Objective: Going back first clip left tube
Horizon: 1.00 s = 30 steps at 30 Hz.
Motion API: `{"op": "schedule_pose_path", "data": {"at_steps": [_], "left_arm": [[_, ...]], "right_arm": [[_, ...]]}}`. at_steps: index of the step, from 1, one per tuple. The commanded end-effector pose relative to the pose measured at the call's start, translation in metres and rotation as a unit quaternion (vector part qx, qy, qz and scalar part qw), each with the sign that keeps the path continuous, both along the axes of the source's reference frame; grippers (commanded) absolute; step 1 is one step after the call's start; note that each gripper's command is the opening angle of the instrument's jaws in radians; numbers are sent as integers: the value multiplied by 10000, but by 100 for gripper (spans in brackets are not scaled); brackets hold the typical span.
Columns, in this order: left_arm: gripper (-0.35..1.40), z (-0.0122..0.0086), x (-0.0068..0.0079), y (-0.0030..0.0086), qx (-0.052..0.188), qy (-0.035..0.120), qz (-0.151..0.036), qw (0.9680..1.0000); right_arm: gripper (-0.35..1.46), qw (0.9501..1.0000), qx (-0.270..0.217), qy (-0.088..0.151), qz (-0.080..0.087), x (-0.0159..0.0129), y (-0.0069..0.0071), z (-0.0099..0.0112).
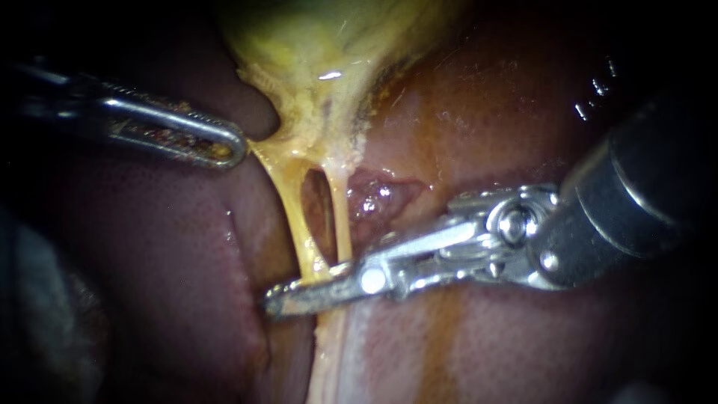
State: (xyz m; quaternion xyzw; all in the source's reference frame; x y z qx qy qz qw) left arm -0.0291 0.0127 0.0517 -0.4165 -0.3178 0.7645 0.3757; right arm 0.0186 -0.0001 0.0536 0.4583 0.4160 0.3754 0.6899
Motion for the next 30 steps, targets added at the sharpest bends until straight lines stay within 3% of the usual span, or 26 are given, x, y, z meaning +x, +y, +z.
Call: {"op": "schedule_pose_path", "data": {"at_steps": [1, 2, 4, 10, 15, 21, 30], "left_arm": [[-35, 0, 0, 0, -1, 6, -3, 10000], [-35, 0, 0, 0, -1, 5, -3, 10000], [-35, 1, 0, 0, -2, 5, -2, 10000], [-35, 1, 0, 0, -4, 6, -2, 10000], [-35, 2, 0, 0, -5, 6, -3, 10000], [-35, 3, 0, 0, -8, 6, -1, 10000], [-35, 5, 1, -1, -12, 5, 2, 10000]], "right_arm": [[-35, 10000, -4, 2, -3, 0, -1, 2], [-35, 10000, -15, -4, 8, 0, -2, 4], [-7, 9997, -222, 63, -44, 1, -5, 9], [37, 9956, -900, 232, -137, 6, -12, 31], [46, 9903, -1355, 286, -96, 14, -5, 39], [48, 9804, -1938, 350, -80, 15, -2, 43], [50, 9649, -2577, 451, -225, 0, 0, 41]]}}
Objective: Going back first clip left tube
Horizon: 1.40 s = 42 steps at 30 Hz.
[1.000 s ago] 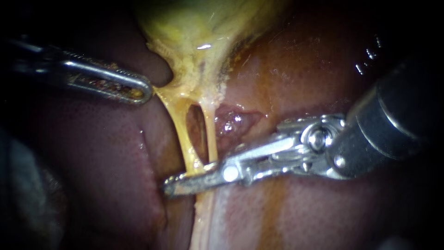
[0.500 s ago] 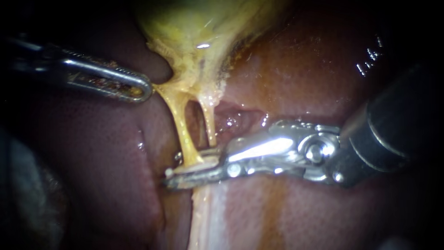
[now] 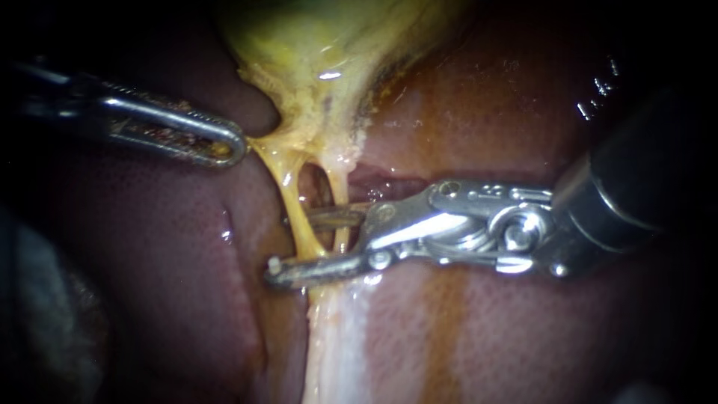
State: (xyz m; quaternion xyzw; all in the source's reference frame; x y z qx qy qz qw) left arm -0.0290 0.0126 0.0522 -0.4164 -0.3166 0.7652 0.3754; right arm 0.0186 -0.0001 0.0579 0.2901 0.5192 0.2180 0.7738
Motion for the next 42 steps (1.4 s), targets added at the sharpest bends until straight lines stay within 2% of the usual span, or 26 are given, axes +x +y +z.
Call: {"op": "schedule_pose_path", "data": {"at_steps": [1, 11, 15, 18, 21, 25, 30, 35, 42], "left_arm": [[-35, 0, 0, 0, -1, -3, 3, 10000], [-35, 2, 2, 1, -3, -5, 8, 10000], [-35, 2, 2, 0, -4, -5, 8, 10000], [-35, 3, 2, 0, -5, -5, 8, 10000], [-35, 4, 1, 0, -7, -4, 7, 10000], [-35, 8, -2, 0, -19, 4, -2, 10000], [-35, 23, -15, -2, -64, 39, -44, 10000], [-35, 41, -28, -3, -66, 18, -7, 10000], [-35, 49, -36, -6, -64, 4, 18, 10000]], "right_arm": [[50, 9999, -104, 19, -12, -5, 1, -3], [50, 9983, -572, 58, 45, -74, 14, -36], [50, 9979, -639, -43, -23, -102, 18, -46], [49, 9976, -659, -175, -139, -115, 17, -50], [49, 9972, -675, -251, -210, -123, 16, -51], [49, 9972, -674, -245, -218, -127, 16, -51], [49, 9972, -674, -242, -223, -130, 16, -51], [49, 9972, -674, -238, -228, -132, 15, -52], [49, 9972, -675, -237, -230, -133, 15, -52]]}}
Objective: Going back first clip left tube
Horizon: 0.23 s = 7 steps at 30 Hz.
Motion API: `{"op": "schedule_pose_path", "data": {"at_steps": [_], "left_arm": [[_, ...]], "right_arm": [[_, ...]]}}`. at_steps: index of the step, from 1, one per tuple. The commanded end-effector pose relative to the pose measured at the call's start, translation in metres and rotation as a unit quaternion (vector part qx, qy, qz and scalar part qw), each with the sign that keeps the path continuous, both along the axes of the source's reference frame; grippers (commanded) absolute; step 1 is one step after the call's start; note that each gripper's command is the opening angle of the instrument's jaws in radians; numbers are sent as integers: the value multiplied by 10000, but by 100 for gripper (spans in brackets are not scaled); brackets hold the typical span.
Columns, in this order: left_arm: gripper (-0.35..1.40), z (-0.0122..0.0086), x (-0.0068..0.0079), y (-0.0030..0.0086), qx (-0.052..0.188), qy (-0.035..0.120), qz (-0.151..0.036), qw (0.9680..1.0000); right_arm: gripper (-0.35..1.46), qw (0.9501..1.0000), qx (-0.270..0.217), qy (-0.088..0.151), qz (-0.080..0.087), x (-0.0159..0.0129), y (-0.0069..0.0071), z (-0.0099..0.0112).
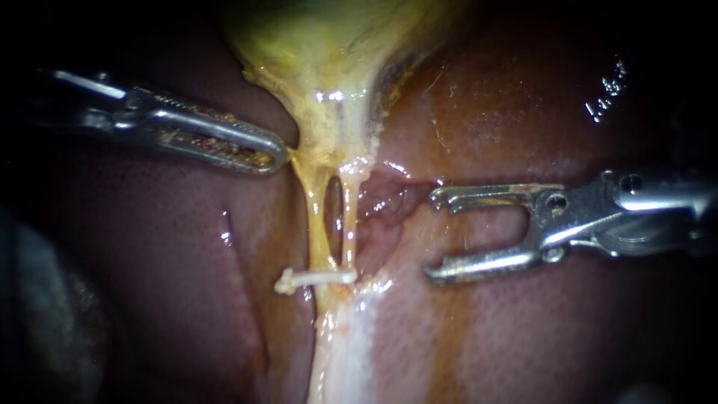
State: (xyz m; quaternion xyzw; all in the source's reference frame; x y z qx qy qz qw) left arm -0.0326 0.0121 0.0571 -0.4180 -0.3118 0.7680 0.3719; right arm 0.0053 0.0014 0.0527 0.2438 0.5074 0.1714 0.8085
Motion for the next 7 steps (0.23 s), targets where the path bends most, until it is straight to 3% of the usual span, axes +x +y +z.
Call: {"op": "schedule_pose_path", "data": {"at_steps": [1, 7], "left_arm": [[-35, 0, 0, 0, 3, -3, 6, 10000], [-35, 0, 1, 0, 3, -4, 7, 10000]], "right_arm": [[49, 10000, 0, 1, 1, 0, 0, 0], [49, 10000, 0, 0, 2, 0, 0, 0]]}}
